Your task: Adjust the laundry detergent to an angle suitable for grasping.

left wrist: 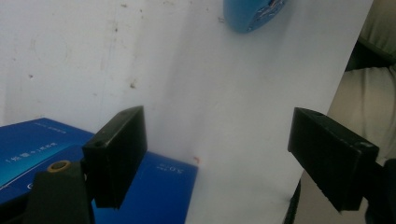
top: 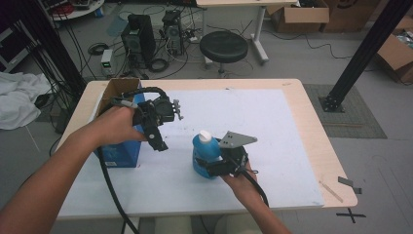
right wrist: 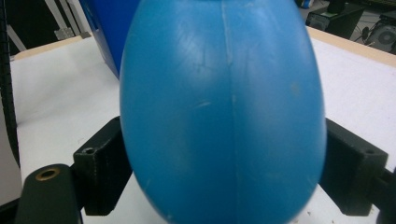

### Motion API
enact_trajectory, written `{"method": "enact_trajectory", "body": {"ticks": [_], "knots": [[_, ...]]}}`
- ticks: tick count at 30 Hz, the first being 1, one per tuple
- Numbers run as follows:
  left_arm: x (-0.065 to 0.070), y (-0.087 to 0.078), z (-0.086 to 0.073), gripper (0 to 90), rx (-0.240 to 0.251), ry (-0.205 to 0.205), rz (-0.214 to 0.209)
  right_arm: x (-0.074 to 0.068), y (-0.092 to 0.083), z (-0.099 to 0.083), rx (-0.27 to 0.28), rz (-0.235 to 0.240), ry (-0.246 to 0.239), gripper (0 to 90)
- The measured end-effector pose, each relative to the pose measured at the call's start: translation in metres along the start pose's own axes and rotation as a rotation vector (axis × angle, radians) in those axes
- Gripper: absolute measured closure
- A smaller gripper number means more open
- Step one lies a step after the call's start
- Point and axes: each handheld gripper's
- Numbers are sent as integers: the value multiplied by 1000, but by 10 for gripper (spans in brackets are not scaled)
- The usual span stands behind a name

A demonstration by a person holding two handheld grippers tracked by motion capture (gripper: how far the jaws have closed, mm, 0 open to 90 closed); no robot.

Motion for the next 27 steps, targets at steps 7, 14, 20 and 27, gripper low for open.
{"method": "enact_trajectory", "body": {"ticks": [7,14,20,27], "knots": [[1,0,0,203,8,-6,-1,0,2,-1,3,1,0,230],[0,0,-1,204,5,-5,-3,0,2,-2,4,4,2,253],[0,0,-1,204,6,-6,-1,2,1,-3,8,2,12,281],[0,1,0,204,1,1,0,4,0,-6,16,6,19,313]]}}
Point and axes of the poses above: each handheld gripper's, and its own axes: y roughly forward along the jaws, z roughly out of its top, x roughly to its right, and after that the axes turned 14 degrees about z, right-handed
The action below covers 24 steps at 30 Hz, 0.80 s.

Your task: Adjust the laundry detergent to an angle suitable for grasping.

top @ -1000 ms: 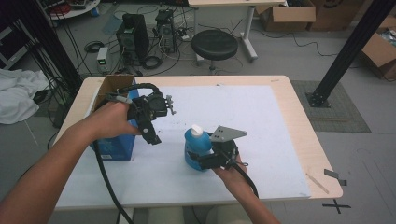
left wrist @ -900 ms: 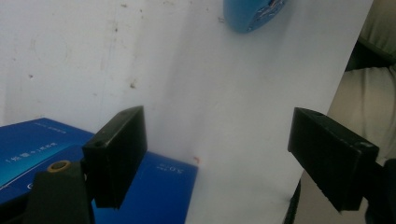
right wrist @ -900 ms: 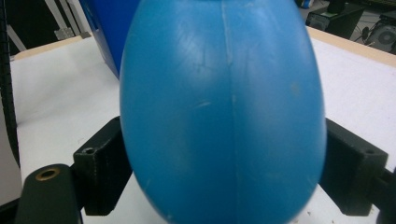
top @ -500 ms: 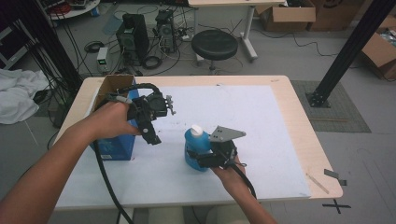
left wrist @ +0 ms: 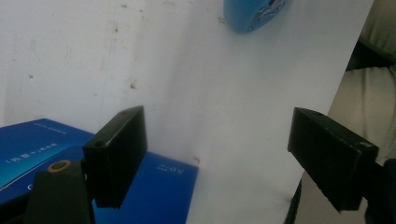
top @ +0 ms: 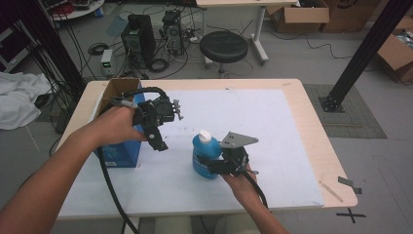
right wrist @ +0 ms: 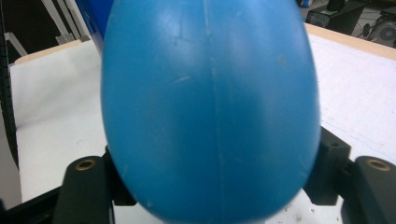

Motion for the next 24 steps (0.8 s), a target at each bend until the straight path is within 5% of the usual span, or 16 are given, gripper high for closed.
{"method": "enact_trajectory", "body": {"ticks": [6,24], "knots": [[0,0,0,204,-1,-1,-1,-2,0,1,-4,24,-24,420],[0,-1,0,205,1,-2,-1,-1,-1,4,-26,43,-52,436]]}}
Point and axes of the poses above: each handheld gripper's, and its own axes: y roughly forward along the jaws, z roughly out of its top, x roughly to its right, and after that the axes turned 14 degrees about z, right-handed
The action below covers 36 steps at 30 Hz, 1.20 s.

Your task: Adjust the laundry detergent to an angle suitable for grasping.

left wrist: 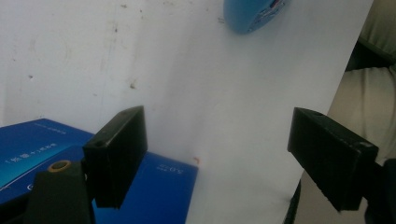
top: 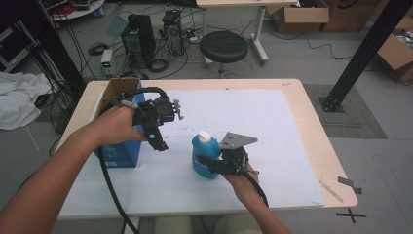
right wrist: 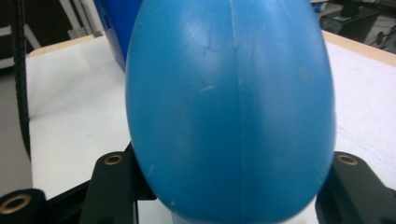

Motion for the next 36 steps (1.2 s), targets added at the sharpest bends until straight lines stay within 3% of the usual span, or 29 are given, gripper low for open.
{"method": "enact_trajectory", "body": {"ticks": [4,11,15,23,30,36], "knots": [[0,-1,-1,205,5,-7,3,2,-5,5,-13,22,-17,437],[0,-2,-1,205,11,-13,4,13,-19,14,-3,103,-22,436],[0,-2,0,204,9,-3,6,15,-24,19,-17,135,-56,437],[1,-4,0,204,13,-11,8,24,-32,25,-72,229,-103,437],[1,-5,-2,204,13,-12,11,37,-41,23,-68,332,-123,436],[2,-5,0,204,5,-3,12,40,-41,25,-78,408,-171,436]]}}
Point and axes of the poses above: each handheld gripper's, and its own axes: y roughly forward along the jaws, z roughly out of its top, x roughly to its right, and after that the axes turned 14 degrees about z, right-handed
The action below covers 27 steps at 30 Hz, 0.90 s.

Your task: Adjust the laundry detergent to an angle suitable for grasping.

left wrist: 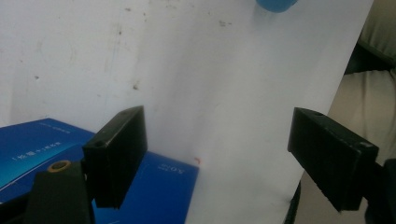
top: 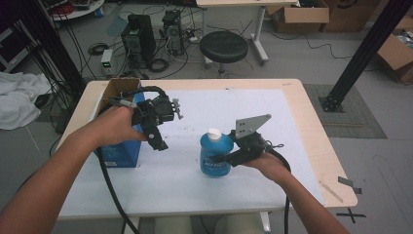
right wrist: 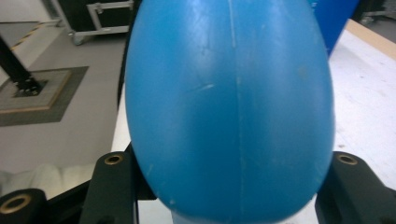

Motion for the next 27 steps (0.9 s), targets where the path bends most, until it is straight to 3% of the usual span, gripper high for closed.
{"method": "enact_trajectory", "body": {"ticks": [12,21,27], "knots": [[0,-1,-1,204,-9,-5,5,10,4,-2,13,129,-40,436],[1,0,1,204,-12,-3,4,16,5,-6,8,184,-48,437],[1,0,2,205,-16,6,6,17,10,-7,-11,184,-68,438]]}}
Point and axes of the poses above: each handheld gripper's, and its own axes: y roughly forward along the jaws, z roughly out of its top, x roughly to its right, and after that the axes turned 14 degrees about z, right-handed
